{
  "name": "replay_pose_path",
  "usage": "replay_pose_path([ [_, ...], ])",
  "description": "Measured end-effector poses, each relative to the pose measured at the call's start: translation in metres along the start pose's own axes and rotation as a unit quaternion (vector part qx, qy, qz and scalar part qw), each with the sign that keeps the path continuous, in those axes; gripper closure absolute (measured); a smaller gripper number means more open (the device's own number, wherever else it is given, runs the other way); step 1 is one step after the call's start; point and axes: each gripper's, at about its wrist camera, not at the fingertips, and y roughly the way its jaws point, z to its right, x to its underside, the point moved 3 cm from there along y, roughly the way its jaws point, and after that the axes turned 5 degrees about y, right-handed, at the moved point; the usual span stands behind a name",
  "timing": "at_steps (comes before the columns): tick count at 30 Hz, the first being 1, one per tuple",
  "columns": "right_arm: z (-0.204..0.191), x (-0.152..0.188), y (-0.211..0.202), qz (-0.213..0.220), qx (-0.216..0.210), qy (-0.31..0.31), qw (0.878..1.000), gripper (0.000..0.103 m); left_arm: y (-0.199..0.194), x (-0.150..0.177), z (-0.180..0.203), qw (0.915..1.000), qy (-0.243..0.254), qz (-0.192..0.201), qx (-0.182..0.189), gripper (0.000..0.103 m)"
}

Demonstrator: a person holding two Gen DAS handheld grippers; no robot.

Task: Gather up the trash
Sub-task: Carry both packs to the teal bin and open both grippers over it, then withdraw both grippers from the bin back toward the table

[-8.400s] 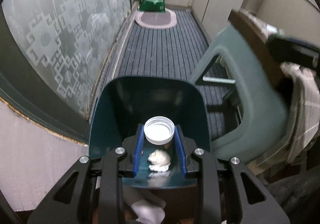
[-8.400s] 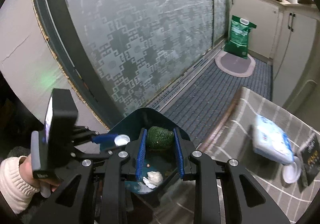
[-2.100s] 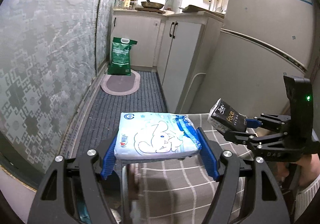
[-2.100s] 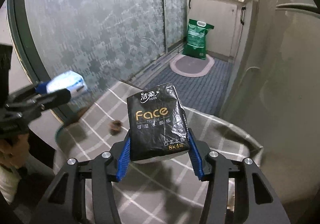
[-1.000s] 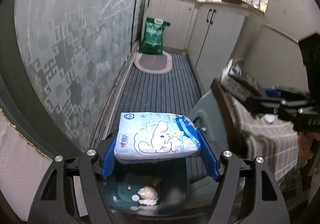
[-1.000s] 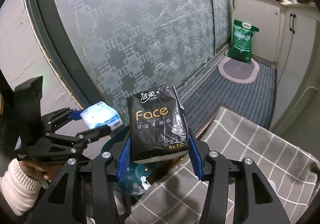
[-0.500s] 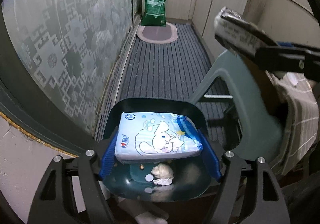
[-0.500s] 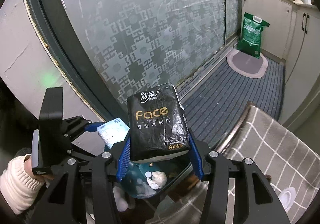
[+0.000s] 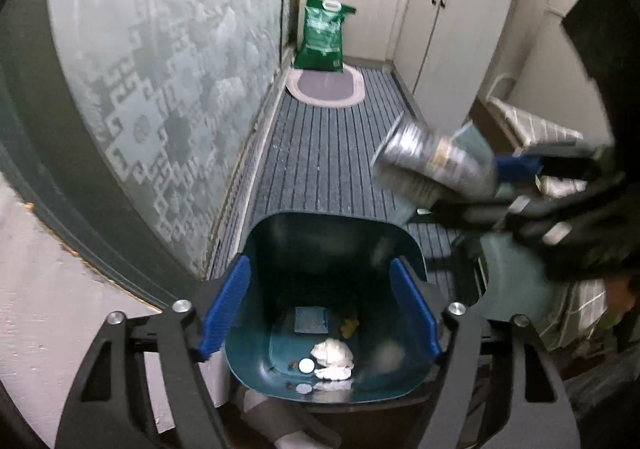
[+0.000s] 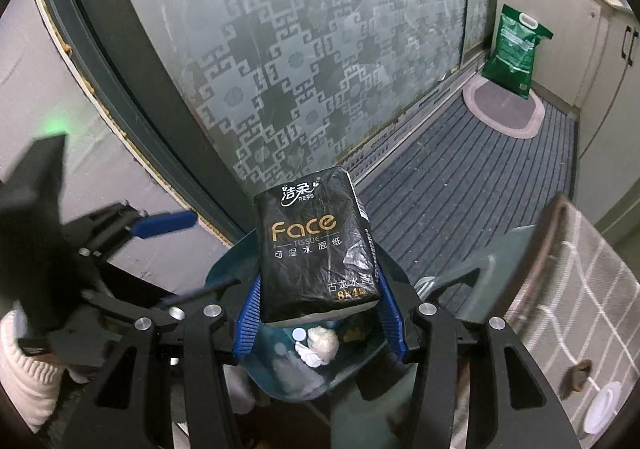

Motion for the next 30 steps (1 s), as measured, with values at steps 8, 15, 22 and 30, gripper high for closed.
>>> replay_pose_path([
  [8, -0.022, 0.003, 0.032, -0.031, 0.001, -0.010, 0.999, 0.051, -0.037, -0.010, -0.020, 0.9985, -0.032, 0.043, -0.009, 0.047],
  [15, -0.042, 0.012, 0.057, -0.057, 0.002, -0.026, 0.998, 0.051, -0.059, -0.013, -0.025, 0.9970, -0.035, 0.068, -0.009, 0.057],
  [22, -0.049, 0.023, 0.083, -0.093, 0.013, -0.034, 0.995, 0.051, -0.071, -0.013, -0.031, 0.9960, -0.037, 0.080, -0.012, 0.067],
  [30, -0.047, 0.037, 0.093, -0.119, 0.036, -0.033, 0.992, 0.047, -0.089, -0.020, -0.029, 0.9940, -0.038, 0.102, -0.005, 0.071],
])
